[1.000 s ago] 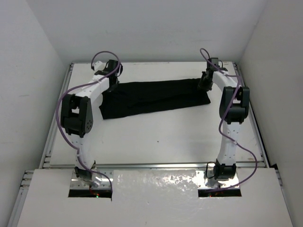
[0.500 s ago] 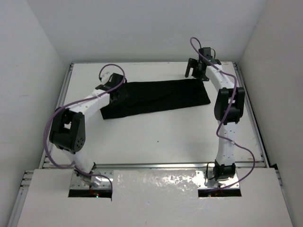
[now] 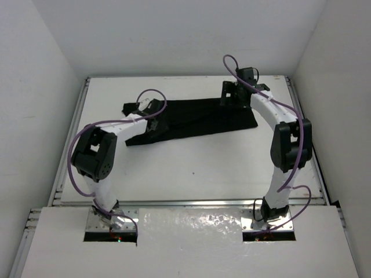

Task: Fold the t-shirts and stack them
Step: Fold the other side of the tshirt into a rectangle

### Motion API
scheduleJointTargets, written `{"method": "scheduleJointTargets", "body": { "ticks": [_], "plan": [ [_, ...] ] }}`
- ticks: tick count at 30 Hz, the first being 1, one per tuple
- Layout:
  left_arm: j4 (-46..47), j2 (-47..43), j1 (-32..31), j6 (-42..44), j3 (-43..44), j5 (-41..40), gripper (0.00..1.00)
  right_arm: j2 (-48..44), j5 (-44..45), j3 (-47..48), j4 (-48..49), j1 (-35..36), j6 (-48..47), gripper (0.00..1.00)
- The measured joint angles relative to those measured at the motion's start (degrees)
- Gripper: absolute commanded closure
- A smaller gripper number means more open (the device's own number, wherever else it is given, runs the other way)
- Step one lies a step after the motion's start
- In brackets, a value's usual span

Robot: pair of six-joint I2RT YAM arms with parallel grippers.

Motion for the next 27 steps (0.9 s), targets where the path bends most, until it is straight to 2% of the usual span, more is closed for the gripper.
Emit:
{"method": "scheduleJointTargets", "body": {
  "ticks": [6,12,14,15,18,24,27],
  "plan": [
    [2.1,6.3,0.4,1.6,5.7,-0.1,0.53,-3.9,-2.6,-9.0,3.7,0.3,0.3,0.01],
    [4.1,7.3,1.0,3.1,6.8,-0.8,0.62,-7.7,-4.7,-14.6,4.1,0.7,0.3,0.01],
    [4.2,7.5,1.2,3.3,6.8,-0.8,0.72,-8.6,-5.0,-14.8,4.4,0.7,0.3,0.01],
    [4.2,7.7,1.4,3.5,6.8,-0.8,0.86,-8.9,-5.1,-14.8,4.9,0.7,0.3,0.01],
    [4.6,8.1,1.6,3.8,6.6,-0.8,1.0,-9.7,-5.2,-14.8,5.6,0.7,0.4,0.01],
    [5.7,8.2,1.9,6.8,6.8,-1.9,1.0,-10.1,-5.3,-14.8,5.7,1.0,0.4,0.01],
    [5.2,9.9,1.9,9.6,10.5,-3.6,1.0,-10.1,-5.3,-14.8,5.7,1.0,0.4,0.01]
  ]
}}
